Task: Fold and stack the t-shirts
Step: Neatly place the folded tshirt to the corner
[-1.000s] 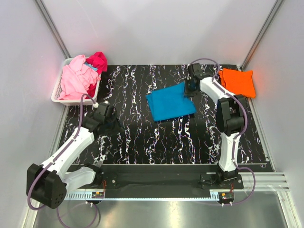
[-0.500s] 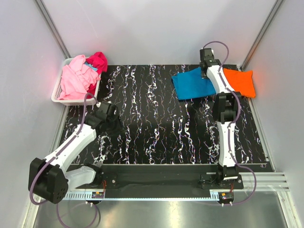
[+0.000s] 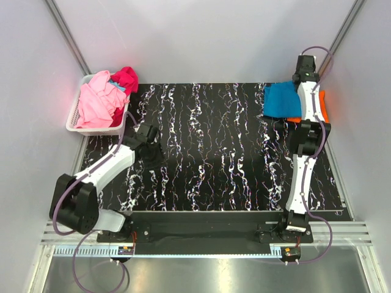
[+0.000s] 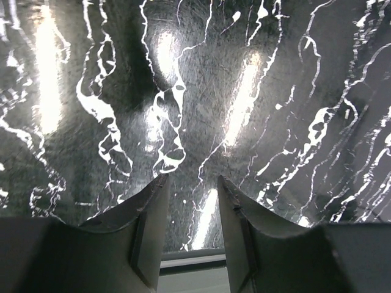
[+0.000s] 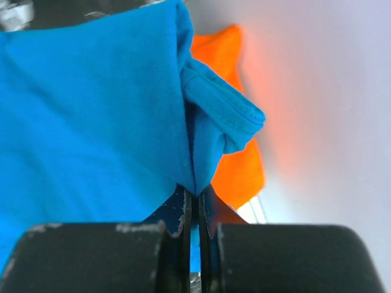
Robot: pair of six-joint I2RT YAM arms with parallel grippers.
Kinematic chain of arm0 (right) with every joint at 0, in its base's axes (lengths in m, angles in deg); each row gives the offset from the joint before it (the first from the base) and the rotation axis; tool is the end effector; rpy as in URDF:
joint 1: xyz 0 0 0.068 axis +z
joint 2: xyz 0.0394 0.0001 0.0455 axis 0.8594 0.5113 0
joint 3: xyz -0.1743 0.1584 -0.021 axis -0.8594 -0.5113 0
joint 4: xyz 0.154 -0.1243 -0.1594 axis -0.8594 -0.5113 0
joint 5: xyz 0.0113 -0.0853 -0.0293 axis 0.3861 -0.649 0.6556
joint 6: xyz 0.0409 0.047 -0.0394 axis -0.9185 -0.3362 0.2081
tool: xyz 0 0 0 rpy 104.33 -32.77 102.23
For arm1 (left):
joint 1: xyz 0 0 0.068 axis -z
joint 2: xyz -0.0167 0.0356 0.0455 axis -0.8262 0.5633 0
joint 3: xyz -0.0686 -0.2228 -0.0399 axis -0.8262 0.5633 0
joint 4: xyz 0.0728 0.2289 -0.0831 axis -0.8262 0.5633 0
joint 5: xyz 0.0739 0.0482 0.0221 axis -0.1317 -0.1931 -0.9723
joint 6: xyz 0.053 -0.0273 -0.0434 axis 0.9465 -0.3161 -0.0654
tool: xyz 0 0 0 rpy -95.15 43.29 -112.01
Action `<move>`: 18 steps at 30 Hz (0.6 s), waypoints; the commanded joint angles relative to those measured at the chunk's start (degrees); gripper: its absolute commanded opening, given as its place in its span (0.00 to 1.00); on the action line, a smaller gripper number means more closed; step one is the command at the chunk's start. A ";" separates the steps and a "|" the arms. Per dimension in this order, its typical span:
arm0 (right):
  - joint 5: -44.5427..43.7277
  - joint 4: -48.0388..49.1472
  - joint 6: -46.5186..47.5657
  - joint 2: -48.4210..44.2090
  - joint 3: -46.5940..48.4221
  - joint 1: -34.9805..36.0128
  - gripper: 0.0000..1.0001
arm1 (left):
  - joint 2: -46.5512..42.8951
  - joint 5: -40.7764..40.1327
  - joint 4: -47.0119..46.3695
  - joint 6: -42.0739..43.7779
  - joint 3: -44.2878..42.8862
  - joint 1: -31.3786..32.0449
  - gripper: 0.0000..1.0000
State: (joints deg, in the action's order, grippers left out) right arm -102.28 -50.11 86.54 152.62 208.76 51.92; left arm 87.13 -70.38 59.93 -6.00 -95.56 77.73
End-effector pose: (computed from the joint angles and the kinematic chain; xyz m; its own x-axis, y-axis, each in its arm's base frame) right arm 0.5318 -0.0978 0.2136 -0.7502 -0.0707 -0.6574 0.3204 0.8308 -0.4550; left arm 0.2453 -0.1032 0.1626 -0.9007 -0.3221 -0.2914 -0.2294 0.9225 -0.3104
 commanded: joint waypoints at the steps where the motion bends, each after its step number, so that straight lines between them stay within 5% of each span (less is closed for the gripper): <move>1: -3.72 5.44 2.33 -2.97 4.09 -1.36 0.00 | 2.56 2.60 -3.01 1.62 -2.96 -0.22 0.41; 18: -11.72 15.46 -0.66 -0.33 2.78 -8.66 0.00 | 12.23 4.53 -11.09 1.36 -2.26 -0.22 0.40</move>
State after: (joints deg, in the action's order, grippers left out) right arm -110.15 -40.19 86.37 152.62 209.16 44.51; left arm 98.01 -67.67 52.04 -5.25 -95.95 77.73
